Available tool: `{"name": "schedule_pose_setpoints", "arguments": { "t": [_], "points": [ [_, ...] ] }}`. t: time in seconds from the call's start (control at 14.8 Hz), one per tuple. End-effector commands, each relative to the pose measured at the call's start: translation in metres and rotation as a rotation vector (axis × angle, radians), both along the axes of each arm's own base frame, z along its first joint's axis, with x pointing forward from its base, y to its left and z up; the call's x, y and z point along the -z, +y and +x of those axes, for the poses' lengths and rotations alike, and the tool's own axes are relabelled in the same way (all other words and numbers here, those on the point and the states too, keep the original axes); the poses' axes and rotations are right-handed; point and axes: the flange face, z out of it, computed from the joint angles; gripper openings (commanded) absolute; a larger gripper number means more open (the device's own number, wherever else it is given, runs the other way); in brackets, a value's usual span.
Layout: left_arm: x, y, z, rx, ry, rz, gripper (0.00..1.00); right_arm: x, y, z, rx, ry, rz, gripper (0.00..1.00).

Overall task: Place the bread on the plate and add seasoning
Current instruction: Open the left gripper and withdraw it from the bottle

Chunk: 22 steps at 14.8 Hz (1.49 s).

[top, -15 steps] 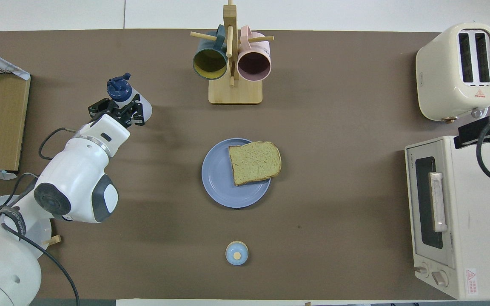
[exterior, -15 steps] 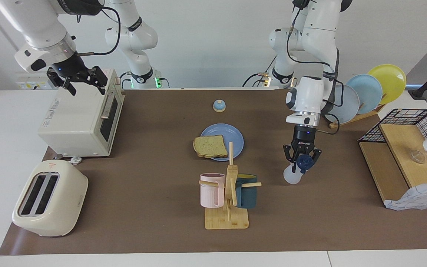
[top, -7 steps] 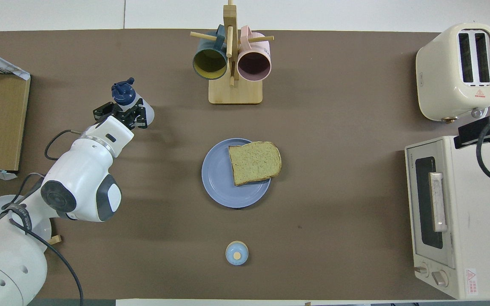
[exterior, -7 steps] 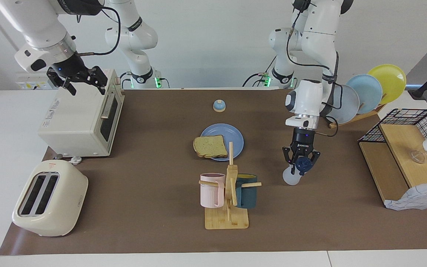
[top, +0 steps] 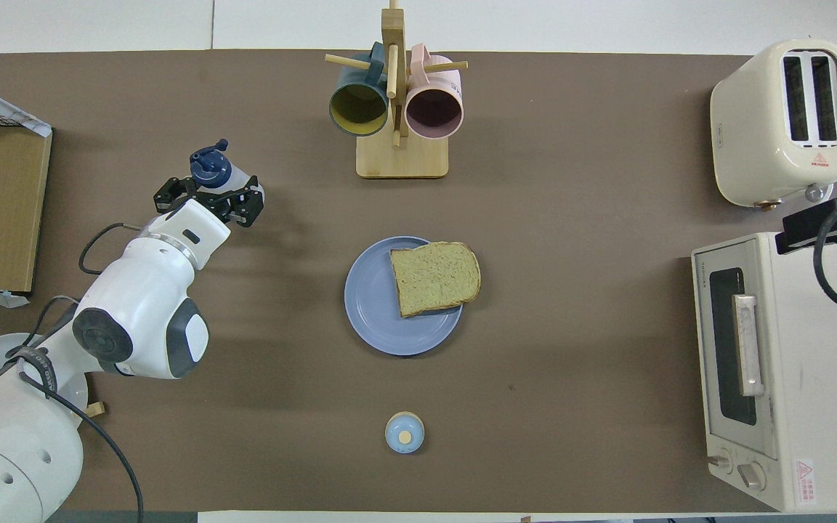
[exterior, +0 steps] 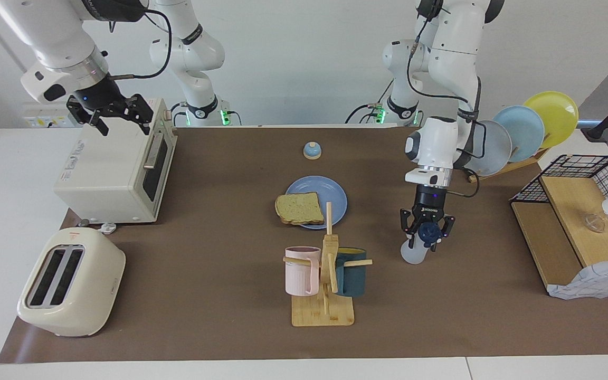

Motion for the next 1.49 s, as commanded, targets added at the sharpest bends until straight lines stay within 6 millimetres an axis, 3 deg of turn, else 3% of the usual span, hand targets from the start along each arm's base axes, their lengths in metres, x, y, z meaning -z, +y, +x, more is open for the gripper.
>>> {"name": "schedule_pose_setpoints", "arguments": {
  "t": [0.0,0.47,0.95,1.08,1.42],
  "points": [
    [0.003,0.005,-0.001,-0.001,-0.011,0.012,1.0,0.0,-0.003,-0.005,-0.02,-0.011,0.0,1.0],
    [0.017,0.009,-0.021,0.0,0.034,0.024,1.0,0.0,-0.003,-0.005,-0.02,-0.011,0.0,1.0],
    [0.002,0.016,-0.053,-0.003,0.046,0.034,1.0,0.0,-0.003,-0.005,-0.02,-0.011,0.0,1.0],
    [-0.008,0.018,-0.061,0.002,0.075,0.047,1.0,0.0,-0.003,-0.005,-0.02,-0.011,0.0,1.0],
    [-0.056,0.024,-0.067,0.006,0.18,0.085,1.0,0.0,-0.003,-0.005,-0.02,-0.011,0.0,1.0]
  ]
}}
